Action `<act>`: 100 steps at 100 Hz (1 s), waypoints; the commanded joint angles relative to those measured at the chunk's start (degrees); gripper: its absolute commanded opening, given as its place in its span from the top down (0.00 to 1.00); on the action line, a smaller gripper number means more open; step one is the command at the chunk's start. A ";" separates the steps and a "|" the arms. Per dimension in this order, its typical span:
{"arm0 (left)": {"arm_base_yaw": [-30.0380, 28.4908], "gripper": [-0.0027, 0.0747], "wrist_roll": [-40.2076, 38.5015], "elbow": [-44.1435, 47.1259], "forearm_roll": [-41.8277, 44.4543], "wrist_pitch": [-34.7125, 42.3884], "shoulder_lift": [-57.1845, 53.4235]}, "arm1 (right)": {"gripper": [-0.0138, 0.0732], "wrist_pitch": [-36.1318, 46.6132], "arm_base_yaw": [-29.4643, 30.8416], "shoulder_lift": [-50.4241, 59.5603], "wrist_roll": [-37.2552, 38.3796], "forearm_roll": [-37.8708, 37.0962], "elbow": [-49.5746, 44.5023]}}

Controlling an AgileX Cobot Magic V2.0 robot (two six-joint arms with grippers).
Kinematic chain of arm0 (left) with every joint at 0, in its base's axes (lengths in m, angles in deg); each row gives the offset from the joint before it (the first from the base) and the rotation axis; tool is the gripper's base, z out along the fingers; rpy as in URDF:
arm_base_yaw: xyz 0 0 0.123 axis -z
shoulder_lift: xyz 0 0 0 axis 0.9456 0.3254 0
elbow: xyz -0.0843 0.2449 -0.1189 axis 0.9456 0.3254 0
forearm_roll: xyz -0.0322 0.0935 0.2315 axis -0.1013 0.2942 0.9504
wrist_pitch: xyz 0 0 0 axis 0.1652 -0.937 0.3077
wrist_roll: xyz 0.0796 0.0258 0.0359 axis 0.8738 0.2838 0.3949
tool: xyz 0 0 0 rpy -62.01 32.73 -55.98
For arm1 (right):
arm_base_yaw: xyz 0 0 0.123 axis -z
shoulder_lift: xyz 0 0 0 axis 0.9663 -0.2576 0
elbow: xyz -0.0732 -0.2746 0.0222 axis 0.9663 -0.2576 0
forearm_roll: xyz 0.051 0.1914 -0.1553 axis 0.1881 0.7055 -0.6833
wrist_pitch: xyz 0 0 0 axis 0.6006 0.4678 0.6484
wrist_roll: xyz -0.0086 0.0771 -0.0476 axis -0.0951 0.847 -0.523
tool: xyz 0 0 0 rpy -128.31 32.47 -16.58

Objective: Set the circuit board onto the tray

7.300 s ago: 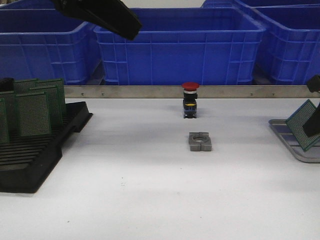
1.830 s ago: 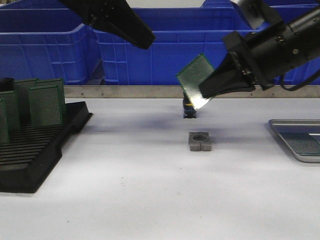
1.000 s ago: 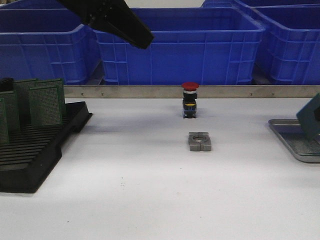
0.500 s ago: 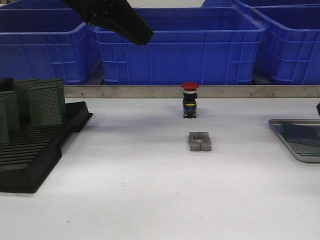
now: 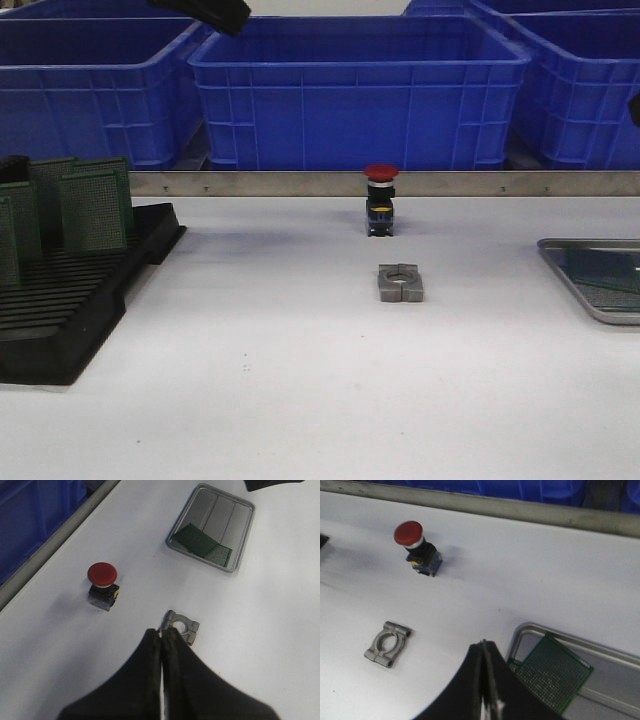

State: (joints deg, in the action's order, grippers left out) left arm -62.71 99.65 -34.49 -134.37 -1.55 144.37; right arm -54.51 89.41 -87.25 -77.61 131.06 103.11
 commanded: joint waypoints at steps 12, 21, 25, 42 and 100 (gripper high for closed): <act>-0.95 0.99 -6.64 -1.78 4.29 0.02 -8.81 | 0.91 5.98 -8.09 7.69 0.21 1.99 1.00; -0.95 0.99 -8.72 -1.05 6.00 2.08 -11.24 | 0.91 9.14 -11.64 10.10 0.86 2.28 0.21; -0.95 0.99 -9.48 -0.15 6.00 3.44 -12.61 | 0.91 11.30 -12.87 11.36 0.98 2.42 -0.71; -0.95 0.99 -12.69 6.64 6.00 15.41 -19.36 | 0.91 21.37 -18.60 17.15 0.98 3.08 -5.51; 4.97 0.99 -12.05 48.66 3.87 53.29 -52.18 | 0.91 30.24 -24.10 43.82 0.98 4.62 -20.72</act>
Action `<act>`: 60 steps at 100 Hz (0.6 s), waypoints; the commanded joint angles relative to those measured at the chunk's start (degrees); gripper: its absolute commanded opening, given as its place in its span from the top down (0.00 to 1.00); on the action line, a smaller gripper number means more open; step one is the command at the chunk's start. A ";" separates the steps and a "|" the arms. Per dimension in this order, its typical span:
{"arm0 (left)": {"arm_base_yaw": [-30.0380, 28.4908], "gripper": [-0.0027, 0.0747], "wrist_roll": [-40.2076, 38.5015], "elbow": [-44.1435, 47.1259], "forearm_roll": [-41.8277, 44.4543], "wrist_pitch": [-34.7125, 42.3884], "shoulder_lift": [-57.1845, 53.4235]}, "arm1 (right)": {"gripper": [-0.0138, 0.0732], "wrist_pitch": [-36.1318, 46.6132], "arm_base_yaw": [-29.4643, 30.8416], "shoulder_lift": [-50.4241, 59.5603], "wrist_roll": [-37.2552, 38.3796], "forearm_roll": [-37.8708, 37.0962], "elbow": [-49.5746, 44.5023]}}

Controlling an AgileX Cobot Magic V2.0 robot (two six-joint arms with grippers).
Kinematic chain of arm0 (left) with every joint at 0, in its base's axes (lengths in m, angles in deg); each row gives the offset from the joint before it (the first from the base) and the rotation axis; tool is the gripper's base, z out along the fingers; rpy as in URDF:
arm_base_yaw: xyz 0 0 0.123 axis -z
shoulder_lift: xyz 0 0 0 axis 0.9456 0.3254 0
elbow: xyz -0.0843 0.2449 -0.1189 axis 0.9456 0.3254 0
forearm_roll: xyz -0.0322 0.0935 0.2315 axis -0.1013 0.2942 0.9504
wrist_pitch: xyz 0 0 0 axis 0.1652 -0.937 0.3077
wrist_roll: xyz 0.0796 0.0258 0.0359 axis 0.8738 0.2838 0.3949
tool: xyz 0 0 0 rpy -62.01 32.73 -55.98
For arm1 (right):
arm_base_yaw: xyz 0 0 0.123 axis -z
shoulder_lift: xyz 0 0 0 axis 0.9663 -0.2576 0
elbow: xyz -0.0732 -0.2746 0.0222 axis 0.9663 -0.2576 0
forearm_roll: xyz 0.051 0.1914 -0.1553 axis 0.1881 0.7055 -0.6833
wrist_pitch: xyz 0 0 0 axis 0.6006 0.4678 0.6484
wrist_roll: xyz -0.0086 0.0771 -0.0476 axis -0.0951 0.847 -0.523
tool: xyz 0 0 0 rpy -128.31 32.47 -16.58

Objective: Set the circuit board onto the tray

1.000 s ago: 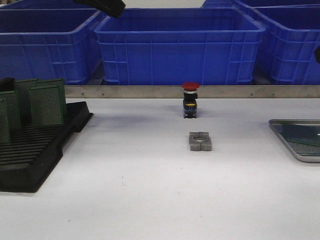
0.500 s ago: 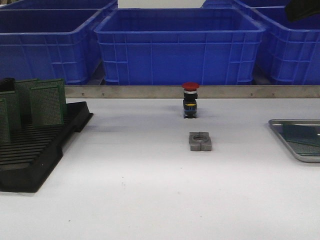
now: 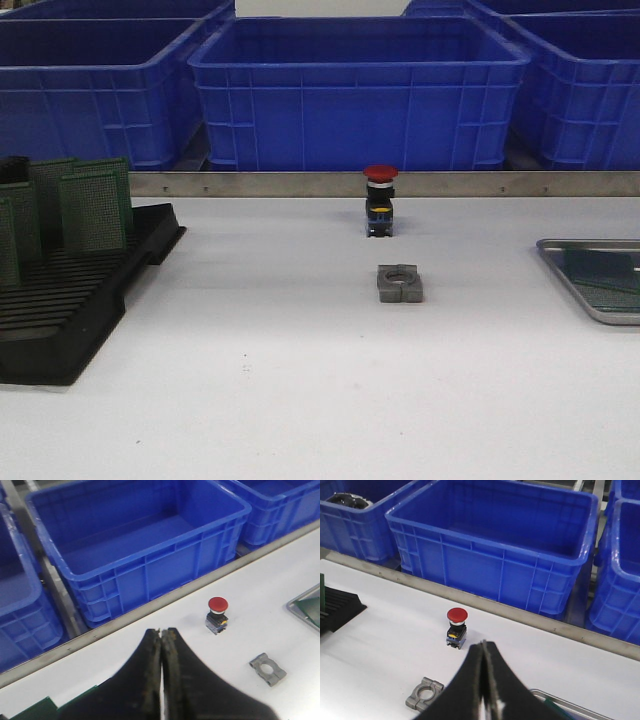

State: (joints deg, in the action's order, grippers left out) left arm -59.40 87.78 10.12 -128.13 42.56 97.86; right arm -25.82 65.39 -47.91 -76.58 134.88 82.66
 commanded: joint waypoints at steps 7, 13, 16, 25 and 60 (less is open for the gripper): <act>2.94 0.99 -0.18 9.22 -2.37 13.66 -10.23 | 0.91 1.43 -0.07 8.52 -0.05 0.80 -2.30; 3.89 0.99 -0.18 13.14 -2.37 16.43 -14.42 | 0.91 1.43 -0.07 12.18 -0.05 0.80 -4.06; 4.41 0.99 -0.18 15.45 -2.37 17.75 -16.67 | 0.91 1.43 -0.07 14.20 -0.05 0.80 -5.05; 5.27 0.99 -0.18 20.87 -2.37 20.11 -22.42 | 0.91 1.16 -0.07 18.98 -0.05 0.80 -7.54; 5.47 0.99 -0.18 38.16 -2.37 21.00 -43.33 | 0.91 -1.38 -0.02 34.32 -0.05 0.80 -15.08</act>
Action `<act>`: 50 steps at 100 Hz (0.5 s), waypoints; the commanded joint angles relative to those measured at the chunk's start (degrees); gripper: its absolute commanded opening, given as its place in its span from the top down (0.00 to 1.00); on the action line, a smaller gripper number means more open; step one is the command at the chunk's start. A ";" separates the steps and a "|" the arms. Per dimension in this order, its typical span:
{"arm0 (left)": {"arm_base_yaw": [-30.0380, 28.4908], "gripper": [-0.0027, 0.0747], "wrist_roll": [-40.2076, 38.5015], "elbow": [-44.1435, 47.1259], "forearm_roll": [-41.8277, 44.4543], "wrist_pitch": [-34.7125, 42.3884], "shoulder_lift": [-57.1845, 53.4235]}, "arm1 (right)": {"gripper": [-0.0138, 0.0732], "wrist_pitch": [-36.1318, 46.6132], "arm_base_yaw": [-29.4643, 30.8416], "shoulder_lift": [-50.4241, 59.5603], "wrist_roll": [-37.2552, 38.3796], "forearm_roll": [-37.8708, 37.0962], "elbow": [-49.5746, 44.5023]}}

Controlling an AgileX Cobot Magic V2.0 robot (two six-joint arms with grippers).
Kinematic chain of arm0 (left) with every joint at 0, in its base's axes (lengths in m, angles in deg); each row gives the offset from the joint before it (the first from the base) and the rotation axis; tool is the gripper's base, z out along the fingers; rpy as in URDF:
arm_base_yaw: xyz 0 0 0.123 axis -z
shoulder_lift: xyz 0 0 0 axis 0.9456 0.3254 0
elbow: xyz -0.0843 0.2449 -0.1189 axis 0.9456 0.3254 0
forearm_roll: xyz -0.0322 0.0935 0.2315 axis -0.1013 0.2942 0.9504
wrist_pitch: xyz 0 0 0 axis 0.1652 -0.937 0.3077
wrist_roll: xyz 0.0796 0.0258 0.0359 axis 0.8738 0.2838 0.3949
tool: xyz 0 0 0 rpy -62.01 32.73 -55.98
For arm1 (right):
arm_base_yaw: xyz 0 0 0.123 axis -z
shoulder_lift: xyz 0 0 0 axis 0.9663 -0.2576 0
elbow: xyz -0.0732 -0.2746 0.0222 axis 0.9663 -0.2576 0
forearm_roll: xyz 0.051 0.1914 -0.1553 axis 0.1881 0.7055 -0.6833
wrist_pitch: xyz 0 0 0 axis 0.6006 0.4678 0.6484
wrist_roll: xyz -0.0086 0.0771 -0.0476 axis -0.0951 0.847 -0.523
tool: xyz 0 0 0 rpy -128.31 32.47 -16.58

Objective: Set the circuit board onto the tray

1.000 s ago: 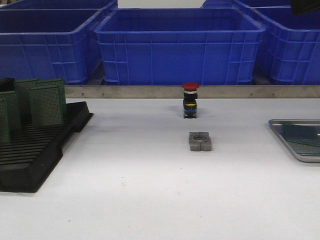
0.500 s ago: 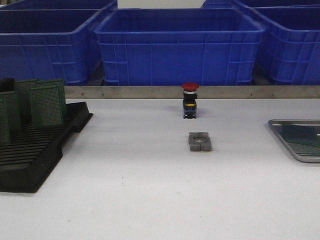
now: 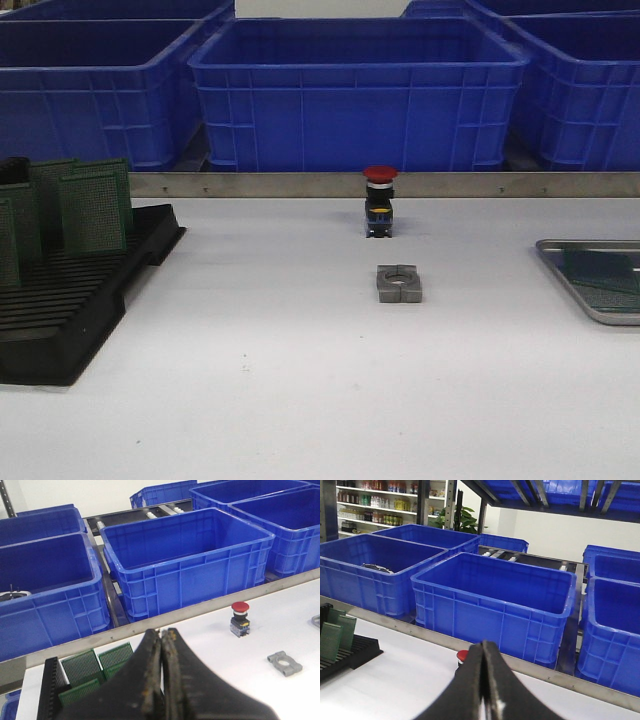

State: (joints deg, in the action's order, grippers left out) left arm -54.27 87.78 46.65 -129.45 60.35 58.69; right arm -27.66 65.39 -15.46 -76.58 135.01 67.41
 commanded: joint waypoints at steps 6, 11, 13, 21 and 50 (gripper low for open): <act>0.34 0.99 -0.18 3.95 -1.06 3.21 -6.82 | 0.91 0.41 -0.02 3.05 -0.05 0.67 -0.57; 0.34 0.99 -0.18 5.35 -1.06 3.21 -8.81 | 0.91 0.41 -0.02 3.49 -0.05 0.67 -1.04; 0.34 0.99 -0.18 5.86 -1.06 3.21 -9.54 | 0.91 0.33 -0.02 3.55 -0.05 0.67 -1.23; 0.34 0.99 -0.18 7.09 -1.06 3.34 -11.61 | 0.91 -0.51 -0.02 3.55 -0.05 0.67 -1.31; 0.34 0.99 -0.18 7.39 -1.06 2.86 -12.39 | 0.91 -4.55 -0.02 3.55 -0.05 0.67 -1.31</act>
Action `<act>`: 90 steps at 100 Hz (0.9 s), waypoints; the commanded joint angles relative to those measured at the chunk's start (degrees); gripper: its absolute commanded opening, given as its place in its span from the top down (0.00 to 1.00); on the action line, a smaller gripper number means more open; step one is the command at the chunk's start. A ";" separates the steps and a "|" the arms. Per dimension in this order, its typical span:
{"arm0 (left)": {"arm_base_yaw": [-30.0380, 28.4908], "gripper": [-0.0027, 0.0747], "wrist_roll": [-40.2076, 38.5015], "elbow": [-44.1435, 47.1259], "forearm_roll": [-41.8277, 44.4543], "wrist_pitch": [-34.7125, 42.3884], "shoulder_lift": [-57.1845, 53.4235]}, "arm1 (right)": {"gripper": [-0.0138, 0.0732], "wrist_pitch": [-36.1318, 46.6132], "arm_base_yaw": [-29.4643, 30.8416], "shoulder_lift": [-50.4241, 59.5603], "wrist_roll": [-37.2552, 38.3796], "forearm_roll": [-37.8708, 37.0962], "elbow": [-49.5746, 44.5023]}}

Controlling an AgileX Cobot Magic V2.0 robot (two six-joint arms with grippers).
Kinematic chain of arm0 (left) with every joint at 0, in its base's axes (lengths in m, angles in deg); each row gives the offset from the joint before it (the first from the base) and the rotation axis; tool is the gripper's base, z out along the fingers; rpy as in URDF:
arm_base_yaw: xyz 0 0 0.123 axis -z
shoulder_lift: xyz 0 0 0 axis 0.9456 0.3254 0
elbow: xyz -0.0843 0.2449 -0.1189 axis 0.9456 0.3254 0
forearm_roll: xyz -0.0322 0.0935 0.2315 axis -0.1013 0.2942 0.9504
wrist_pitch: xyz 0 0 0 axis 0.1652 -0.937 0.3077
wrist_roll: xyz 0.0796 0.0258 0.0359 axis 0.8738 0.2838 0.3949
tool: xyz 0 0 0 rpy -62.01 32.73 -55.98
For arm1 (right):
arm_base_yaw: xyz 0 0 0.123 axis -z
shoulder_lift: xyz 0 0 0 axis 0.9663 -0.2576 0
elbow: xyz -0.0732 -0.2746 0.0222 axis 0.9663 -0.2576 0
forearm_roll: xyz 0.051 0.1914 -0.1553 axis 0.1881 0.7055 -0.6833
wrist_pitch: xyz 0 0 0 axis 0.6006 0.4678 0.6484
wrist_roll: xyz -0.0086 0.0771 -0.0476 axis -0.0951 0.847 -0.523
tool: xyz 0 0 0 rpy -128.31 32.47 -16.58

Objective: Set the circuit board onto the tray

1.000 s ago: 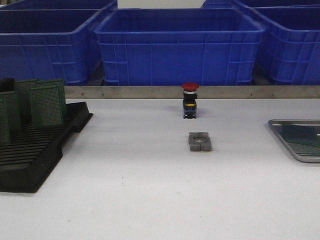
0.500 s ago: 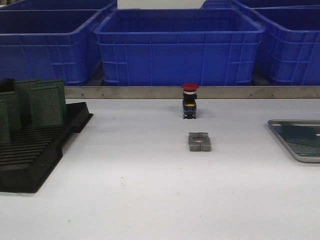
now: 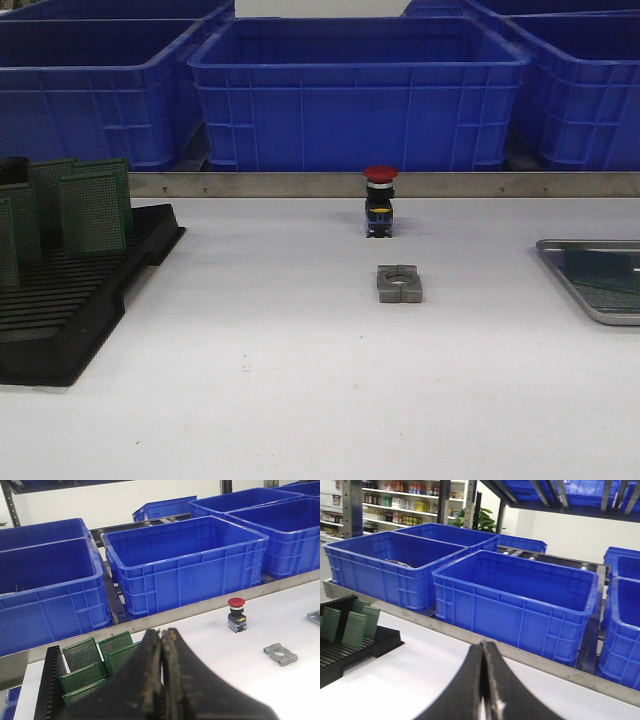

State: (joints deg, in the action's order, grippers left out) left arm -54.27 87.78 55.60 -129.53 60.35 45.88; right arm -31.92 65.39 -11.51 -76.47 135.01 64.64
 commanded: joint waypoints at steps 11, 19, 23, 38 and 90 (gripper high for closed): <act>0.34 0.99 -0.18 -1.56 -0.97 2.86 0.42 | 0.91 -1.82 -0.02 -0.40 -0.16 0.67 1.47; 0.34 0.99 -0.18 -1.56 -0.97 2.86 0.42 | 0.91 -2.63 -0.02 -0.40 -0.16 0.67 1.47; 0.34 0.99 -0.18 -1.56 -0.97 2.86 0.42 | 0.91 -3.00 -0.02 -0.40 -0.16 0.67 1.47; 0.34 0.99 -0.44 -1.56 -1.22 3.07 0.42 | 0.91 -4.21 -0.02 -0.40 -0.16 0.67 1.47; -6.72 0.99 -45.50 6.88 39.69 13.30 -4.82 | 0.91 -5.97 -0.02 -0.40 -0.16 0.67 1.47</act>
State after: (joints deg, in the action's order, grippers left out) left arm -58.13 58.34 62.25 -102.13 71.15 42.24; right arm -38.61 65.39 -11.43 -76.47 134.79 64.64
